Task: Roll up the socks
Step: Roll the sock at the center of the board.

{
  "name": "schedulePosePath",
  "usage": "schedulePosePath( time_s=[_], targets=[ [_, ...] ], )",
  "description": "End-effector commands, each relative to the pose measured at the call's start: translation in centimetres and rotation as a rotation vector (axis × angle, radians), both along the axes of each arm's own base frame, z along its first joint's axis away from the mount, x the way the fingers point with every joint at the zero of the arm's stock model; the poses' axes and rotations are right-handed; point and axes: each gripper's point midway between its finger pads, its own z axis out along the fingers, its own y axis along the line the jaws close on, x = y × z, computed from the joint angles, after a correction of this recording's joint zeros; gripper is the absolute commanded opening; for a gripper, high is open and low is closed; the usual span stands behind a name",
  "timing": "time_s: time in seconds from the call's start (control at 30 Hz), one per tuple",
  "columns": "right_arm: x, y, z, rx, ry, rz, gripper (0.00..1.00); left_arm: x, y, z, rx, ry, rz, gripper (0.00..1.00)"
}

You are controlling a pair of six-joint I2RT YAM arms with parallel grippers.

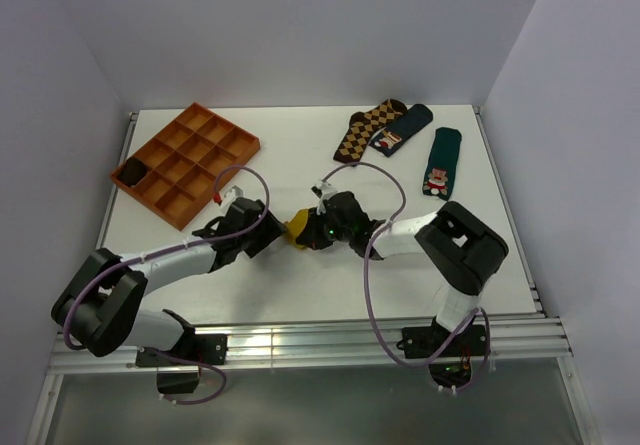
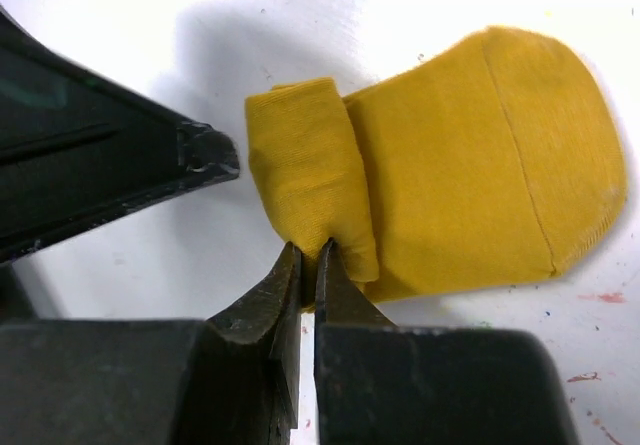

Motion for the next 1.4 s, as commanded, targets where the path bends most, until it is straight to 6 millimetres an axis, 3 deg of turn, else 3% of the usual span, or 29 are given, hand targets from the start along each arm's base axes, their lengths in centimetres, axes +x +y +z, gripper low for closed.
schedulePosePath(
  time_s=[0.0,0.4,0.77,1.03,1.23,1.37],
  targets=[
    [-4.0,-3.2,-5.1,0.004,0.334,-0.036,0.0,0.8,-0.2,1.0,-0.033,-0.048,0.02,0.72],
    [-4.6,-3.8,-6.9,0.122,0.574,-0.071,0.0,1.0,-1.3,0.0,-0.048,-0.04,-0.03,0.66],
    [-4.4,-4.8,-8.2,0.112,0.638,-0.096,0.0,1.9,-1.8,-0.8,-0.035,-0.049,-0.038,0.63],
    [-4.4,-4.7,-8.5,0.107,0.653,-0.078,0.0,1.7,-1.6,-2.5,-0.017,-0.018,-0.034,0.56],
    [-3.9,-4.9,-8.1,0.078,0.615,-0.061,0.0,1.3,-1.3,-4.4,0.009,0.021,-0.03,0.41],
    [-3.1,-4.8,-6.9,0.067,0.55,-0.042,0.01,0.9,-1.2,-5.3,0.02,0.047,-0.036,0.21]
  ],
)
